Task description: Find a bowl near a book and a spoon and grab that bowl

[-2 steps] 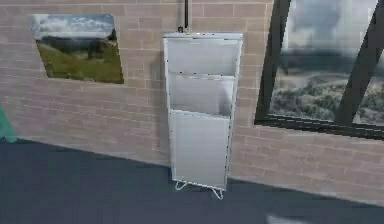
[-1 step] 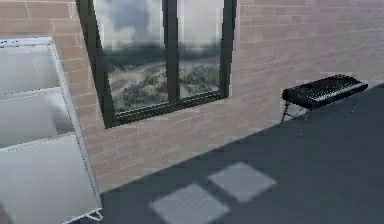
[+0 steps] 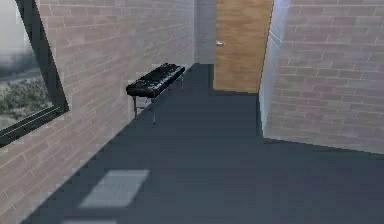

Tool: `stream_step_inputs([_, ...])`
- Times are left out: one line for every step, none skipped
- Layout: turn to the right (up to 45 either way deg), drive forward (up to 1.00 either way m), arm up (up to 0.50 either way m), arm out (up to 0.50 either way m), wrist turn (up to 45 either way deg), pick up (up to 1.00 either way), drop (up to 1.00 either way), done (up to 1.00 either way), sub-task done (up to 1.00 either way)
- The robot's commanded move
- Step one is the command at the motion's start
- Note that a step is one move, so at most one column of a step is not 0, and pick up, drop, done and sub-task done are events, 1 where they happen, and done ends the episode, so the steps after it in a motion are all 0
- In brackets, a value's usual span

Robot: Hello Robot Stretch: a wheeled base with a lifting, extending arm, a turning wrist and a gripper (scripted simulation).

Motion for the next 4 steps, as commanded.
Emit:
stream_step_inputs([0.0, 1.0, 0.0, 0.0, 0.0, 0.0, 0.0, 0.0, 0.0])
stream_step_inputs([0.0, 1.0, 0.0, 0.0, 0.0, 0.0, 0.0, 0.0, 0.0])
stream_step_inputs([0.0, 1.0, 0.0, 0.0, 0.0, 0.0, 0.0, 0.0, 0.0])
stream_step_inputs([3.0, 0.0, 0.0, 0.0, 0.0, 0.0, 0.0, 0.0, 0.0])
